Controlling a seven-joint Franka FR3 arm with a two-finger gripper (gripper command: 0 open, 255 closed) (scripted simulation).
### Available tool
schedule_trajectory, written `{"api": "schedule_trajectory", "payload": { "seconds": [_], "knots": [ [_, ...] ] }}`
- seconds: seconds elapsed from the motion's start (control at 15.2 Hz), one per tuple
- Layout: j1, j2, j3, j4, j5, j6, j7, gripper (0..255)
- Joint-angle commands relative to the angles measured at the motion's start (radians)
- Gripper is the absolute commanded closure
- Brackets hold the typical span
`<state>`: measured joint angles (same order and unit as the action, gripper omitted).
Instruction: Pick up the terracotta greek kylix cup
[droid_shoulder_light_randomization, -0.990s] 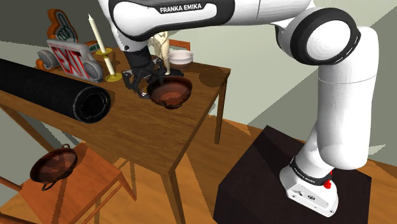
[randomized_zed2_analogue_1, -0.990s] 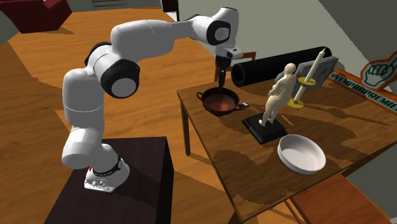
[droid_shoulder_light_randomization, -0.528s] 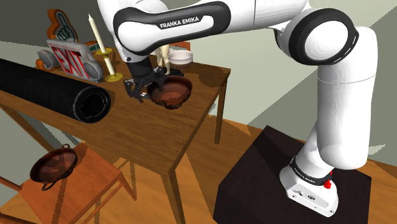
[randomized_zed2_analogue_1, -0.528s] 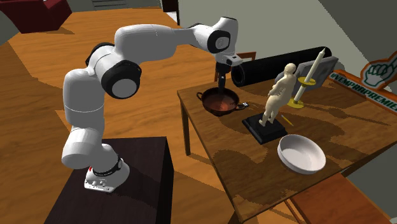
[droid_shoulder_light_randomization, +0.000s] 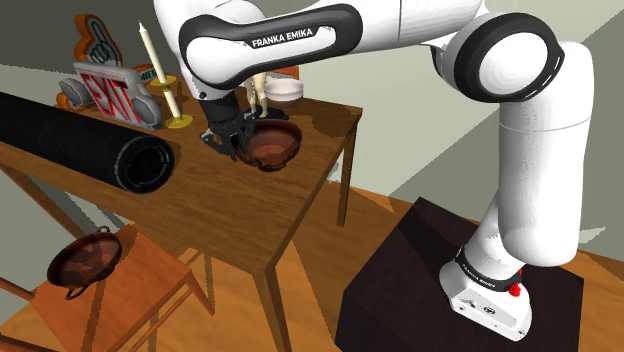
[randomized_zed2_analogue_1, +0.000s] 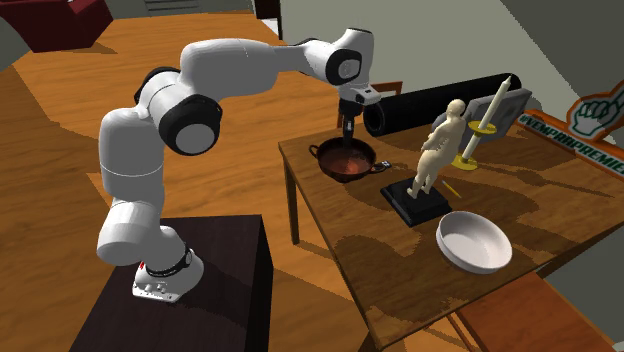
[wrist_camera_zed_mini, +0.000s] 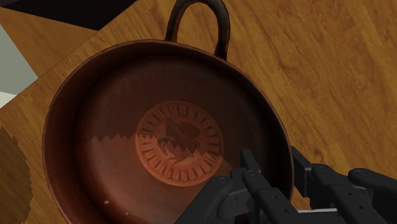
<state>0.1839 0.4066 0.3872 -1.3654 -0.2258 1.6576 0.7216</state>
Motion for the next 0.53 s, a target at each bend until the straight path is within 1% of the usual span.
{"api": "schedule_trajectory", "payload": {
  "seconds": [0.0, 0.13, 0.46],
  "knots": [
    [0.000, 0.000, 0.000, -0.001, 0.000, 0.000, 0.000, 255],
    [0.000, 0.000, 0.000, -0.002, 0.000, 0.001, 0.001, 255],
    [0.009, 0.006, 0.001, 0.075, -0.001, -0.070, -0.006, 255]
  ]
}}
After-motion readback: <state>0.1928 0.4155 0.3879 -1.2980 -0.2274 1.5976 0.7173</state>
